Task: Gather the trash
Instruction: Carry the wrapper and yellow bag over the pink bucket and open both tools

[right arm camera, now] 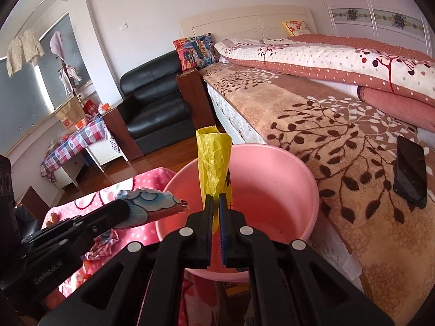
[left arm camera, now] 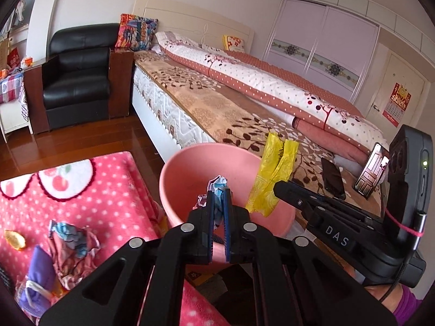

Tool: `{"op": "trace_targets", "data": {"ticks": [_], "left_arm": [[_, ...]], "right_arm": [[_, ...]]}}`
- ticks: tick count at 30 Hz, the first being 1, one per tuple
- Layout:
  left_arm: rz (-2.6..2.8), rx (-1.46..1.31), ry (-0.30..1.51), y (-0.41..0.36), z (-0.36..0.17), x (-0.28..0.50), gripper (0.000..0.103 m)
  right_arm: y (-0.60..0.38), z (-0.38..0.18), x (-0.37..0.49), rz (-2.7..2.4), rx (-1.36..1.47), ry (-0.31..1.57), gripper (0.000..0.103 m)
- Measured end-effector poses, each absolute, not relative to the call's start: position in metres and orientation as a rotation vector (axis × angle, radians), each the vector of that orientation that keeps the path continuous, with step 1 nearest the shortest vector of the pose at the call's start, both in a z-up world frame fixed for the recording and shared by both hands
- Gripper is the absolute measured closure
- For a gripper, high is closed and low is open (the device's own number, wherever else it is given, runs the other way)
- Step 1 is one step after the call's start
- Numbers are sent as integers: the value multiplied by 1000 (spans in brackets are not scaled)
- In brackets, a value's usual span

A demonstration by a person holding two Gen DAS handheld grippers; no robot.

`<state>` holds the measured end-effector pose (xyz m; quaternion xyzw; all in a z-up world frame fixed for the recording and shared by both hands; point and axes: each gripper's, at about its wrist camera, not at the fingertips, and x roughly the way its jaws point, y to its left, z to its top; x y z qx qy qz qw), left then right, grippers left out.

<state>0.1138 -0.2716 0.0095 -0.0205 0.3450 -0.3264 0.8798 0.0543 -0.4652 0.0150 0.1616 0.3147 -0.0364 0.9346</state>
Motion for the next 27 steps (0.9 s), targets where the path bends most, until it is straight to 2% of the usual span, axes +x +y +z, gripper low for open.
{"op": "trace_targets", "data": {"ticks": [8,10,12,14,21,23,27], "left_arm": [[-668,-69,754,-277,-5,129,95],[-672,-77,762,-277,-7,131,91],[-670,-80,764,-278,-7,132,80],[-673,-78,766,-278,-6,131,78],[-672,-55,730,-277,6,120,78],[-669,-45,712,-274,11,113,78],[-653,-31,679,-265,20,100,78]], "right_arm": [[-481,-2,67,-81,353,670,95],[-482,-5,68,-80,355,672,93],[-482,-5,67,-81,356,674,90],[-482,-5,66,-80,357,671,85],[-472,2,56,-62,358,656,73],[-465,5,51,-48,349,650,65],[-447,12,40,-22,308,638,60]]}}
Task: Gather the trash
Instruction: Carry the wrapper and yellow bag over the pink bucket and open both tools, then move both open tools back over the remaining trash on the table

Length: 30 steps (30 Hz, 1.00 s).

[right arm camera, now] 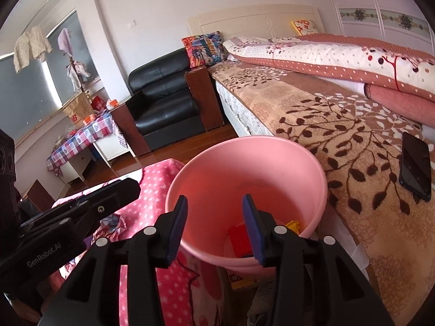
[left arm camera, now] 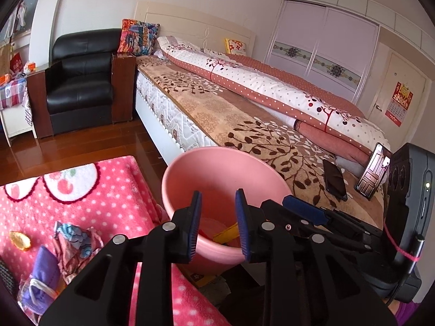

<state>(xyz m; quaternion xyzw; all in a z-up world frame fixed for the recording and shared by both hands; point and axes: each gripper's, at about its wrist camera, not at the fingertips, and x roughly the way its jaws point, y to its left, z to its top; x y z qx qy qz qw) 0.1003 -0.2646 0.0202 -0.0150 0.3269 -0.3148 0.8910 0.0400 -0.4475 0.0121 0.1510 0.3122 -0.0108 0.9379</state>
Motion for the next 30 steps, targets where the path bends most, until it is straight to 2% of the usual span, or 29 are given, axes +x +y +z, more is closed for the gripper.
{"op": "trace_targets", "data": {"ticks": [8,30], "left_arm": [[-603,-17,649,-229,30,77,78],[-334,-76,585,-69,42,45,78]], "right_arm": [[-412,24,20,44,284,623,55],[-311,7,1,300,222,726,55]]}}
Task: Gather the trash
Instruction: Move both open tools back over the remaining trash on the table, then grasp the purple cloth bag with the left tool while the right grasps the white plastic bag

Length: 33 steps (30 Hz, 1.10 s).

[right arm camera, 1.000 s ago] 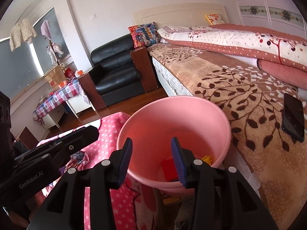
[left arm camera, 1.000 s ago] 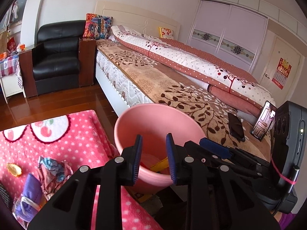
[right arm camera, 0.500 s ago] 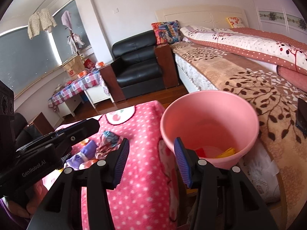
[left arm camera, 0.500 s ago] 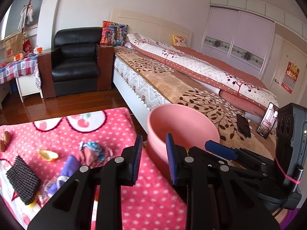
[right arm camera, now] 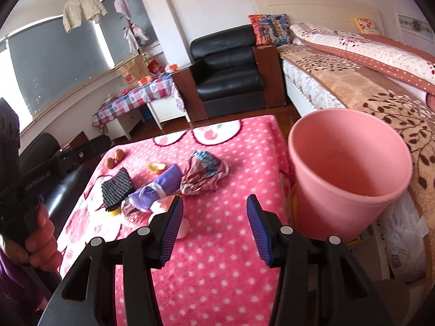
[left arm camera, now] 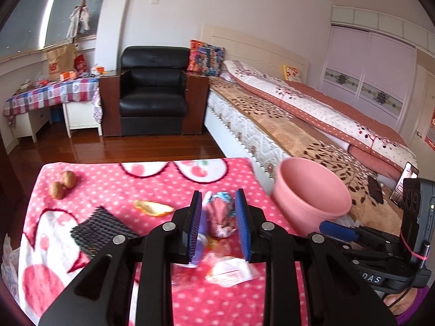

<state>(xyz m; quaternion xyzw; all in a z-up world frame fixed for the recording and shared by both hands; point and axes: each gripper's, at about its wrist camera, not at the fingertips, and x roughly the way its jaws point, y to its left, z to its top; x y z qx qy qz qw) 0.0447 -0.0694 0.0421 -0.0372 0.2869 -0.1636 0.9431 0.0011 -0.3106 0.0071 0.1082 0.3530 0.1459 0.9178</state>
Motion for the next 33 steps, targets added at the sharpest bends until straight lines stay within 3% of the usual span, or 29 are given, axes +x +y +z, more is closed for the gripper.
{"op": "trace_targets", "data": {"ticks": [10,27,28,29,33], "left_arm": [[-234,-100,585,-21,34,37,78],[-244,-101,702,-12,3,41,78],[-246,-100,709,-11,1,40,78],[-249,-99,716,-11,0,41,78],[-250,-91,749,-11,-8,41,78]], "right_arm": [[-270,-10,8,410,170,798,52],[-235,-46,38,460,144,924,48],[-235,-47,39,462,139,930,52],[-234,-49,39,463,134,938,63],[-237,-52,35,484,143,939,68]]}}
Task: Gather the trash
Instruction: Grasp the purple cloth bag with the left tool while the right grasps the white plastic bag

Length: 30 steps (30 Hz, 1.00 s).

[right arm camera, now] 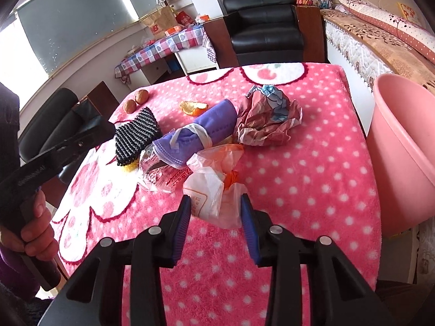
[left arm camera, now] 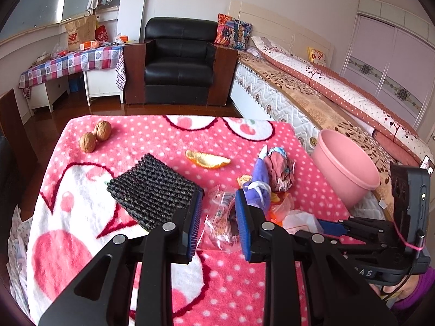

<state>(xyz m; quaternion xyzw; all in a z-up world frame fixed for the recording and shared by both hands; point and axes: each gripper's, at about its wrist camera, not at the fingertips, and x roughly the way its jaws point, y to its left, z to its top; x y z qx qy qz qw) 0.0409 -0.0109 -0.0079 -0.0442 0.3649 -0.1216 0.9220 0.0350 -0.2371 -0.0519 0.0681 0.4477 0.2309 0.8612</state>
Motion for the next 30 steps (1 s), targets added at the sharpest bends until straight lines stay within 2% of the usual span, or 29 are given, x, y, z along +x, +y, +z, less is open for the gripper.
{"op": "trace_targets", "data": {"ticks": [16,30], "left_arm": [[-321,-42,833,-50,-28,71,78],[-369,-6,903,-78,-52,77,78]], "right_arm": [[-276,-30,9,472,207,872,70],[-282,-36,7,472,249,877,70]]}}
